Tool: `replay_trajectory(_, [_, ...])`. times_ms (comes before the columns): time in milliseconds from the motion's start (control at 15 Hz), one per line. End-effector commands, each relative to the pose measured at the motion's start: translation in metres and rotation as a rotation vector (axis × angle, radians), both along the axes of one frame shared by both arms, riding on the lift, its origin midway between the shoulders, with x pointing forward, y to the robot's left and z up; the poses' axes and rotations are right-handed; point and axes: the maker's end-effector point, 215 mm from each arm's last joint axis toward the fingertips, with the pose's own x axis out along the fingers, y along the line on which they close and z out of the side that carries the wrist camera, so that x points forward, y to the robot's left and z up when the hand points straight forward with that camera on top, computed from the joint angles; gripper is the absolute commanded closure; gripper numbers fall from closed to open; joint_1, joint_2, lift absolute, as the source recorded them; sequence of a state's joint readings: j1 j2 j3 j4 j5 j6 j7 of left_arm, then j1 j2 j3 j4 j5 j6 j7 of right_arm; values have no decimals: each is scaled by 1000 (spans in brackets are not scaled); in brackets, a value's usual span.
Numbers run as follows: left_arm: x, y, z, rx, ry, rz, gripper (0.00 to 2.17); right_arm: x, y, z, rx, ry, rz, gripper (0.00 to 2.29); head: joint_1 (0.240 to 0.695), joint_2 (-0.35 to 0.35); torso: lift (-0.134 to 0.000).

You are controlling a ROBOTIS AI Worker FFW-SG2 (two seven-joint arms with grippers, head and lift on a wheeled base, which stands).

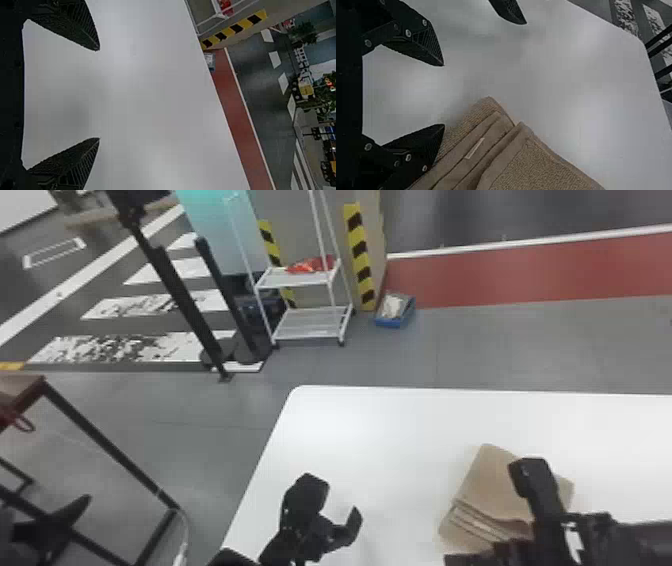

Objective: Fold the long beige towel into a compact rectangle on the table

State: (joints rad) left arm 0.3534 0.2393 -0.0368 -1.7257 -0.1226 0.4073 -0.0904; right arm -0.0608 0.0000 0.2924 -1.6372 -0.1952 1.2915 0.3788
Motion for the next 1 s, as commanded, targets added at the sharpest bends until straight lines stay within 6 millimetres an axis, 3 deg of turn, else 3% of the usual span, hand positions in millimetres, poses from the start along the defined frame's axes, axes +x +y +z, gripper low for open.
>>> replay_trajectory(0, [-1,0,-1,0,3,0,60,-8,-12,-15,-55,42,3,397,695,350,0])
replay_trajectory(267, [-1,0,-1,2,2,0,63,-14,-38,-25,-118,73,-28,397,695,350,0])
replay_trajectory(600, [-2,-2,-2,0,4,-5,63,11,-76,-24,-166,39,-113,397,695,345,0])
replay_trajectory(800, [-2,-3,-4,3,8,-6,63,31,-93,-18,-160,3,-166,397,695,307,0])
replay_trajectory(933, [-1,-3,-4,3,6,-7,63,30,-95,-16,-138,-2,-182,397,695,288,0])
